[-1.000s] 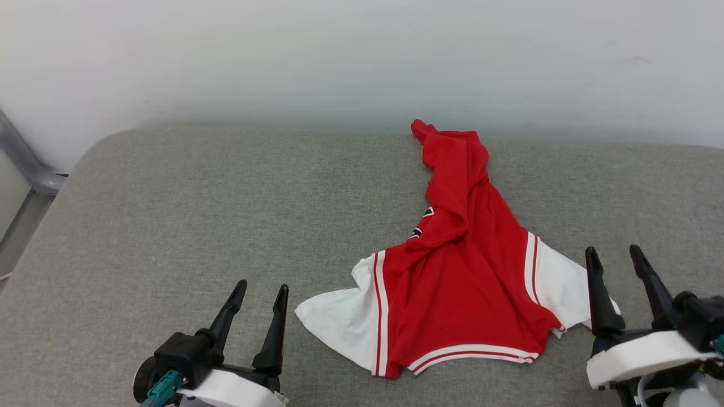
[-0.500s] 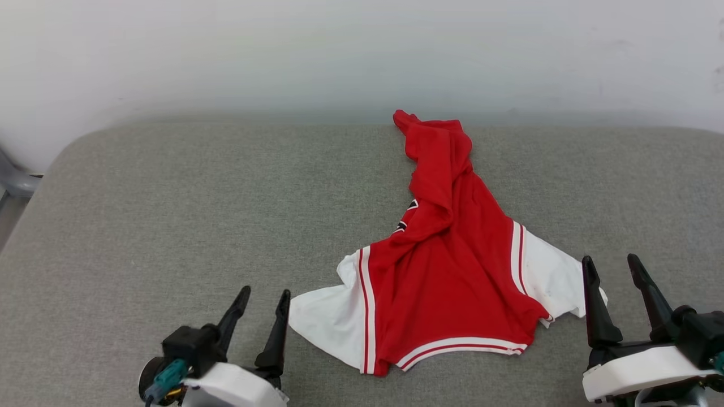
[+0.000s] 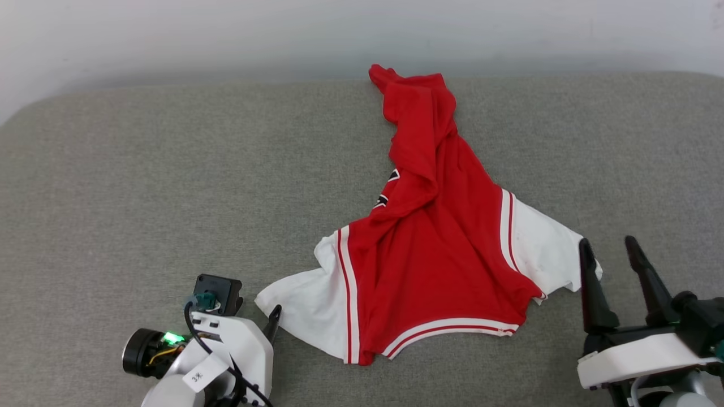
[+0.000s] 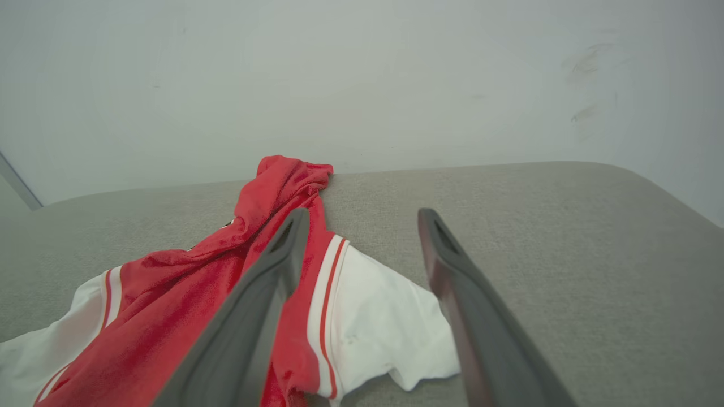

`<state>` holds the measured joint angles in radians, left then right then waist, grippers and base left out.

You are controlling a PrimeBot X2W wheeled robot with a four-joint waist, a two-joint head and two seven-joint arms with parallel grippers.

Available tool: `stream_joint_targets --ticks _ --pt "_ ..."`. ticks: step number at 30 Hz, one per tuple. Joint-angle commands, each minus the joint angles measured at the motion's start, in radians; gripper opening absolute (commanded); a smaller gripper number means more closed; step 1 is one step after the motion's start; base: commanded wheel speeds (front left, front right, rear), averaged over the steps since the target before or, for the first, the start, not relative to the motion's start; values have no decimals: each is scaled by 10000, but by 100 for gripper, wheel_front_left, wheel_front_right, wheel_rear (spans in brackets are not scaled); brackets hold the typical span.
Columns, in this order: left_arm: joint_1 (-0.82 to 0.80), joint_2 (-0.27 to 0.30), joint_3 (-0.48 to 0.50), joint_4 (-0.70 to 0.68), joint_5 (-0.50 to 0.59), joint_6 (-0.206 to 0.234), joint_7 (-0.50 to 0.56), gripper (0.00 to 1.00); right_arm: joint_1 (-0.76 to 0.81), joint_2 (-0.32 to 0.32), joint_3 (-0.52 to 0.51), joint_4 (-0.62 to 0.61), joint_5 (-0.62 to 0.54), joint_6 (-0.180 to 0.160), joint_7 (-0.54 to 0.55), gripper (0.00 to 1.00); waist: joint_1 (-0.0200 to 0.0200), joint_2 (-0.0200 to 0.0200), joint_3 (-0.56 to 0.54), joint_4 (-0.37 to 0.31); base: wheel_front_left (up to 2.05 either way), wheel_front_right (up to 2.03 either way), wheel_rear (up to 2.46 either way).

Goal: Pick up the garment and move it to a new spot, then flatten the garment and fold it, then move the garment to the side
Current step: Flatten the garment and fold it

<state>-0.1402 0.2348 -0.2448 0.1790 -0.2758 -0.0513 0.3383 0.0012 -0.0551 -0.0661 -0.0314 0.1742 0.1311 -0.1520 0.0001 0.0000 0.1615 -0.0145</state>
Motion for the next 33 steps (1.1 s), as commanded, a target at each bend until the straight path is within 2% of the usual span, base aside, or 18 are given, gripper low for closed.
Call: stream_joint_targets --ticks 1,5,11,12,13,14,16,25,29,33 --pt "-229 35 15 14 101 96 125 100 -159 55 119 -60 50 -7 21 100 -1 0 237 -142 0 0 0" --pt "-413 135 28 130 53 214 621 100 -320 36 121 -182 24 -9 78 100 -1 0 585 -244 0 0 0" --pt "-485 392 -319 576 35 -41 1640 100 -482 38 -4 -352 -73 -7 73 100 -1 0 950 -350 0 0 0" --pt "-425 413 -423 664 11 -103 1857 66 -476 38 -29 -357 -86 -7 68 100 -1 0 974 -347 0 0 0" --pt "-370 420 -513 718 -26 -177 2040 11 -482 38 -55 -355 -96 -7 62 100 -1 0 992 -342 0 0 0" --pt "-311 399 -579 746 -107 -213 2157 0 -488 39 -66 -338 -109 -7 67 100 -1 0 998 -331 0 0 0" --pt "-273 366 -540 690 -161 -151 2055 0 -480 42 -88 -281 -136 -7 109 100 -1 0 968 -283 0 0 0" --pt "-235 214 274 -5 -426 451 373 0 -302 -198 -322 13 -290 -9 864 100 -1 0 344 190 0 0 0" --pt "81 341 754 -664 -554 744 -192 0 -192 -323 -527 94 -373 -9 1805 100 -1 0 51 431 0 0 0" --pt "443 452 1104 -1545 -781 881 -337 0 -51 -620 -737 112 -378 -9 3326 100 -1 0 -107 690 0 0 0"
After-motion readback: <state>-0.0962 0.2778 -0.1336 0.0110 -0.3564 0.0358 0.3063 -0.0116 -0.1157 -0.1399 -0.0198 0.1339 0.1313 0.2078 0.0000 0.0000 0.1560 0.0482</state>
